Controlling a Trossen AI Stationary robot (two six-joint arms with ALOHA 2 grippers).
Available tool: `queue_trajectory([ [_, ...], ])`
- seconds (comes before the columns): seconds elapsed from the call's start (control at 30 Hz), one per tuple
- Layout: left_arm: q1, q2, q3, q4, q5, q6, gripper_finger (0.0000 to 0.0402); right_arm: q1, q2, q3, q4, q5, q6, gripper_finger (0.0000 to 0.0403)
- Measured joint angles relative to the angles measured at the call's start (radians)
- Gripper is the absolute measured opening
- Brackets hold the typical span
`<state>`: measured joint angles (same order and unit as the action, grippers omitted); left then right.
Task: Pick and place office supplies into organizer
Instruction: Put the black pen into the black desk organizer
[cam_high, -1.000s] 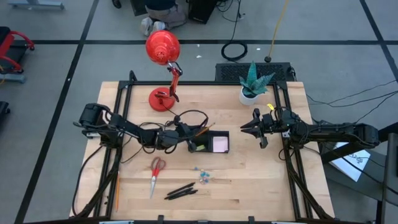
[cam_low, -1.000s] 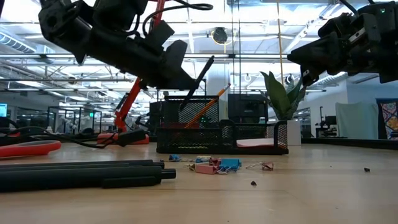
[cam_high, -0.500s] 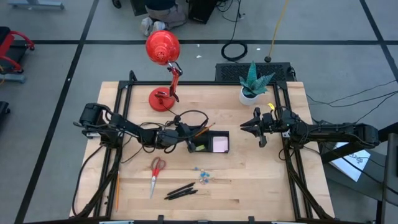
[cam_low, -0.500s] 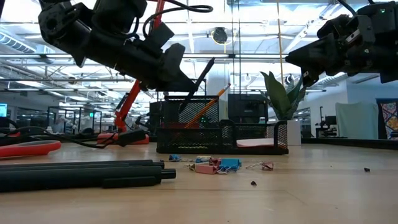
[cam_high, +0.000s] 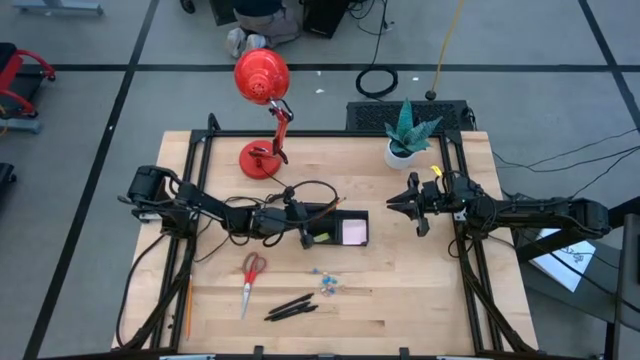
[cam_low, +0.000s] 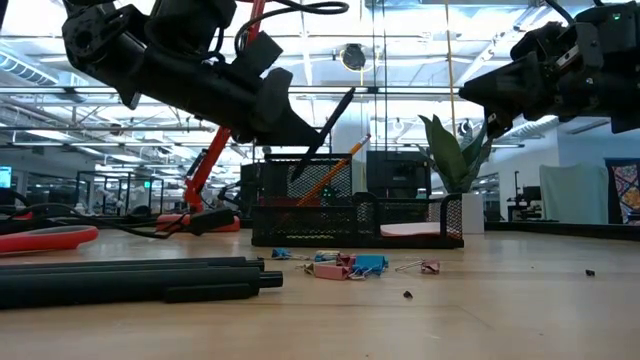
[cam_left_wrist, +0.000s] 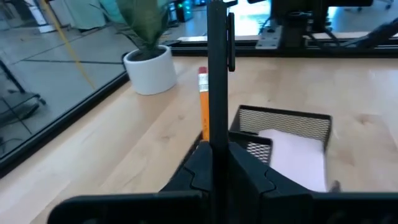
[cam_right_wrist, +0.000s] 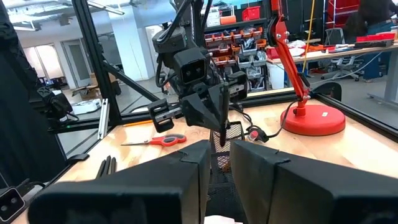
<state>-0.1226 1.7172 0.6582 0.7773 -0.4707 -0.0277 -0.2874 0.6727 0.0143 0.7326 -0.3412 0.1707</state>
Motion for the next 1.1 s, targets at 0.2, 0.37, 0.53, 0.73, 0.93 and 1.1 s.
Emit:
queue_trajectory([
  [0.2,0.002,0.0,0.0,-0.001,0.0,0.02,0.0031,0.0,0.0,0.0,-0.003,0.0,0.0,0.0059],
  [0.37,0.034,0.0,0.0,-0.003,0.0,0.023,0.0031,0.0,0.0,0.0,-0.004,0.001,0.0,0.0059],
  [0.53,0.057,0.0,0.0,-0.029,0.004,0.013,0.0031,0.0,0.0,0.0,-0.01,0.001,0.0,0.0059],
  [0.73,0.073,0.0,0.0,-0.043,0.06,-0.035,0.0031,0.0,0.0,0.0,-0.035,0.002,0.001,0.0059],
  [0.93,0.077,0.0,0.0,-0.043,0.061,-0.036,0.0031,0.0,0.0,0.0,-0.034,0.003,0.0,0.0059],
  [1.1,0.077,0.0,0.0,-0.043,0.071,-0.055,0.0031,0.0,0.0,0.0,-0.034,0.003,0.001,0.0059],
])
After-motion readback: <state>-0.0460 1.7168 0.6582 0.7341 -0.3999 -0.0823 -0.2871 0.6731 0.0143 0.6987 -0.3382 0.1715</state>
